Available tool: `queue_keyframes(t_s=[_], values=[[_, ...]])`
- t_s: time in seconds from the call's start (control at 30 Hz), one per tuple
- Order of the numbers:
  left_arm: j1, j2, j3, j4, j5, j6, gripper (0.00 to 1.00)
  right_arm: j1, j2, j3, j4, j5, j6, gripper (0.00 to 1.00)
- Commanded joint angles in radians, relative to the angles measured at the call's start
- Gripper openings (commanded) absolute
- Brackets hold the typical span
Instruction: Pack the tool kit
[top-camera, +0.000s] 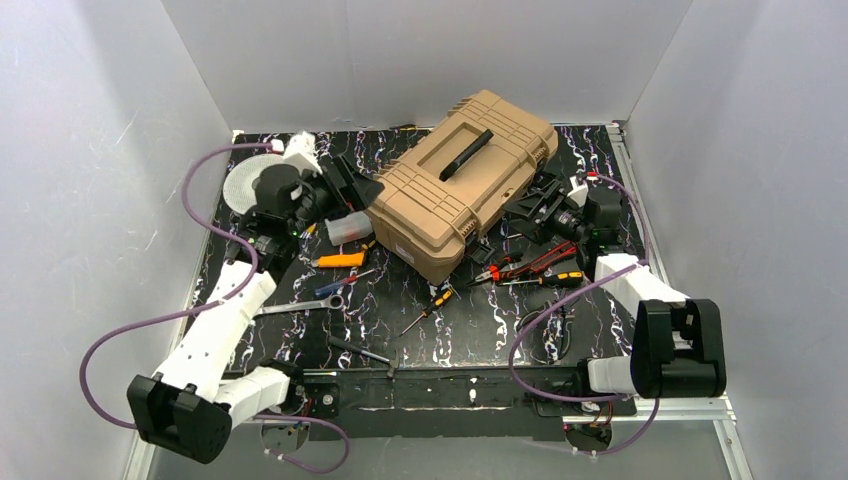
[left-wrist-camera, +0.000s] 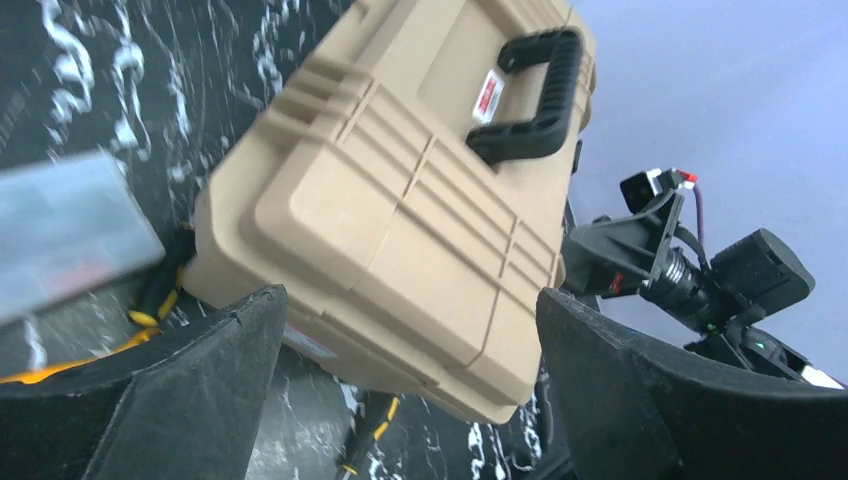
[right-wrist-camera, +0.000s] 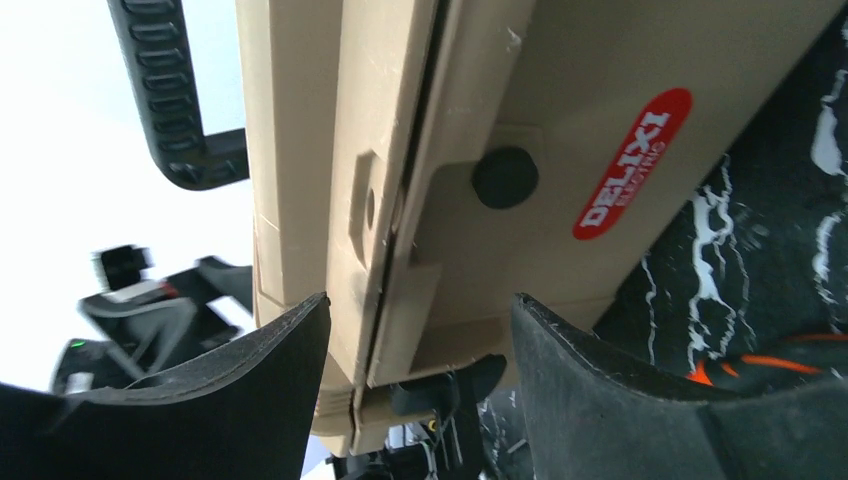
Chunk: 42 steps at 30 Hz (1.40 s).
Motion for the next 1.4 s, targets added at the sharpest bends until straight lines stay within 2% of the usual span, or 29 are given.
queue_keyframes(t_s=[0.0,0.17,0.3,0.43,0.5,0.67,0.97,1.03,1.13,1.2,1.3,1.33,1.37], values=[[-0.011,0.014,0.165,-0.154,-0.043,0.204,0.95,-0.016,-0.078,0.068,-0.193,0.033,-0.149,0.73],[-0.069,0.176,0.373,-0.202,0.044,0.337,0.94,-0.027,-0.128,0.11,-0.302,0.067,-0.227,0.73],[-0.126,0.293,0.505,-0.206,0.098,0.363,0.94,-0.037,-0.166,0.129,-0.358,0.089,-0.265,0.73],[-0.214,0.405,0.62,-0.209,0.081,0.458,0.94,-0.046,-0.214,0.144,-0.422,0.128,-0.306,0.74],[-0.234,0.479,0.676,-0.226,0.074,0.48,0.94,-0.047,-0.256,0.143,-0.462,0.168,-0.327,0.78],[-0.267,0.618,0.793,-0.254,0.031,0.524,0.91,-0.049,-0.359,0.139,-0.531,0.25,-0.371,0.83],[-0.321,0.772,0.875,-0.209,-0.098,0.618,0.83,-0.053,-0.423,0.131,-0.518,0.249,-0.344,0.82],[-0.323,0.792,0.884,-0.201,-0.11,0.631,0.76,-0.053,-0.417,0.132,-0.51,0.242,-0.337,0.82],[-0.323,0.818,0.899,-0.209,-0.131,0.649,0.59,-0.053,-0.414,0.135,-0.509,0.239,-0.335,0.82],[-0.323,0.835,0.913,-0.22,-0.146,0.651,0.4,-0.053,-0.415,0.135,-0.507,0.239,-0.336,0.82],[-0.322,0.842,0.95,-0.237,-0.145,0.637,0.05,-0.053,-0.406,0.141,-0.51,0.225,-0.346,0.82],[-0.323,0.839,0.959,-0.237,-0.144,0.627,0.0,-0.053,-0.4,0.146,-0.515,0.217,-0.35,0.82],[-0.322,0.836,0.968,-0.239,-0.141,0.612,0.0,-0.053,-0.394,0.154,-0.523,0.21,-0.358,0.82]])
